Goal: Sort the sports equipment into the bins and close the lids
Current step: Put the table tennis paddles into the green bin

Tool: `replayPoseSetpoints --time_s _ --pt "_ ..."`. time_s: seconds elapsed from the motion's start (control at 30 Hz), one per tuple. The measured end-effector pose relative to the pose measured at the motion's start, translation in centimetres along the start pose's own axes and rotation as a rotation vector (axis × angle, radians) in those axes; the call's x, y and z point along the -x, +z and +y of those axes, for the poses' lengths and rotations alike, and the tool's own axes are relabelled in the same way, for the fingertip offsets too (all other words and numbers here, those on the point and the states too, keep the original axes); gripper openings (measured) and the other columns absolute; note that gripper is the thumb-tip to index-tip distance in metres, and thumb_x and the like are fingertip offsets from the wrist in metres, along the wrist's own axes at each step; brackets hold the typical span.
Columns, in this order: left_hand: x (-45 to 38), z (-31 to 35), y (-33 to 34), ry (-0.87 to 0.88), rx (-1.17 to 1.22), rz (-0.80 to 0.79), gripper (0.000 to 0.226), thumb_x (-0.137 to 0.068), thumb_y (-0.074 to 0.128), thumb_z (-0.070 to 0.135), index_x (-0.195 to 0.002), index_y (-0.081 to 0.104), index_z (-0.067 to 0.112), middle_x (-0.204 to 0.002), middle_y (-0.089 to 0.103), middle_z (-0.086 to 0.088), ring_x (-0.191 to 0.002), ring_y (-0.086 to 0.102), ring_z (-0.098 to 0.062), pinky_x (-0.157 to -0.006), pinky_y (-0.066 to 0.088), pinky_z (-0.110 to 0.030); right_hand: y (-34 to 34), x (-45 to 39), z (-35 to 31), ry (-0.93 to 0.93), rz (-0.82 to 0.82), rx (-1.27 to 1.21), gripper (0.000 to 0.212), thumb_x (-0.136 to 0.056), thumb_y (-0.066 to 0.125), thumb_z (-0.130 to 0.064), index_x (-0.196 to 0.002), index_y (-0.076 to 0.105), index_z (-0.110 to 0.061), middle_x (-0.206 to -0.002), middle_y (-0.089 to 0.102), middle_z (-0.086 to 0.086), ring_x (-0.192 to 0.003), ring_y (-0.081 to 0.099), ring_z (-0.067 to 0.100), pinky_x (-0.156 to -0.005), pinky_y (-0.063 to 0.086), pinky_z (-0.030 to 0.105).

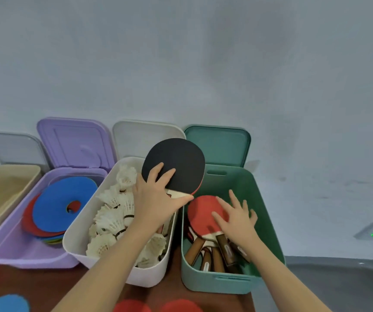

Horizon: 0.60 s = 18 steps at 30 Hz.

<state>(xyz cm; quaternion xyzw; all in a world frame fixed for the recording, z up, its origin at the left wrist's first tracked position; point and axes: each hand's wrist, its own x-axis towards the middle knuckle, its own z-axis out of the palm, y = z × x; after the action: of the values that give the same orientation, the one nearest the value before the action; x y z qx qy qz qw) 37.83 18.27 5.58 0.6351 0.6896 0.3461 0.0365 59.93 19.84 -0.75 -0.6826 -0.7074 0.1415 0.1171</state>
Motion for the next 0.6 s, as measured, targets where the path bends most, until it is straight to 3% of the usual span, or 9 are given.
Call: replayPoseSetpoints --time_s 0.1,0.23,0.3,0.47,0.6 --pt "0.3 1.8 0.7 0.004 -0.003 -0.106 0.092 -0.047 0.048 0.083 -0.128 0.050 0.040 -0.144 0.034 0.015 -0.128 0.031 -0.030 -0.107 0.029 -0.047 -1.9 0.3 0.1 -0.133 0.199 -0.193 0.048 -0.096 0.038 -0.044 -0.143 0.026 -0.043 -0.154 0.020 -0.009 -0.142 0.017 0.018 -0.109 0.010 0.041" --pt "1.1 4.7 2.9 0.033 -0.055 -0.240 0.086 -0.055 0.061 0.078 -0.132 0.042 0.044 -0.146 0.028 0.018 -0.129 0.027 -0.027 -0.109 0.023 -0.043 -4.4 1.3 1.3 -0.219 0.386 -0.330 0.048 -0.090 0.037 -0.044 -0.138 0.034 -0.042 -0.139 0.042 -0.019 -0.127 0.030 -0.006 -0.102 0.014 0.028" --pt "1.6 5.8 4.4 0.050 -0.062 -0.282 0.085 -0.057 0.061 0.077 -0.132 0.042 0.044 -0.145 0.028 0.019 -0.129 0.028 -0.027 -0.109 0.023 -0.044 -4.5 1.8 2.3 -0.270 0.387 -0.241 0.047 -0.090 0.033 -0.049 -0.135 0.040 -0.042 -0.136 0.046 -0.019 -0.123 0.034 -0.008 -0.099 0.015 0.027" --pt "2.2 7.1 7.9 0.061 -0.040 -0.405 0.083 -0.062 0.061 0.075 -0.135 0.040 0.041 -0.148 0.027 0.015 -0.136 0.019 -0.033 -0.113 0.014 -0.048 -3.2 2.5 3.9 -0.269 0.297 -0.088 0.047 -0.092 0.027 -0.046 -0.132 0.049 -0.035 -0.139 0.046 -0.013 -0.131 0.037 0.011 -0.100 0.010 0.026" --pt "2.4 6.0 8.8 0.091 -0.216 -0.568 0.091 -0.068 0.050 0.078 -0.145 0.022 0.037 -0.156 0.009 0.004 -0.142 -0.001 -0.034 -0.113 -0.001 -0.049 -3.1 2.2 4.5 -0.177 0.159 -0.020 0.039 -0.099 0.035 -0.033 -0.137 0.042 -0.037 -0.145 0.038 -0.014 -0.134 0.031 0.004 -0.104 0.009 0.031"
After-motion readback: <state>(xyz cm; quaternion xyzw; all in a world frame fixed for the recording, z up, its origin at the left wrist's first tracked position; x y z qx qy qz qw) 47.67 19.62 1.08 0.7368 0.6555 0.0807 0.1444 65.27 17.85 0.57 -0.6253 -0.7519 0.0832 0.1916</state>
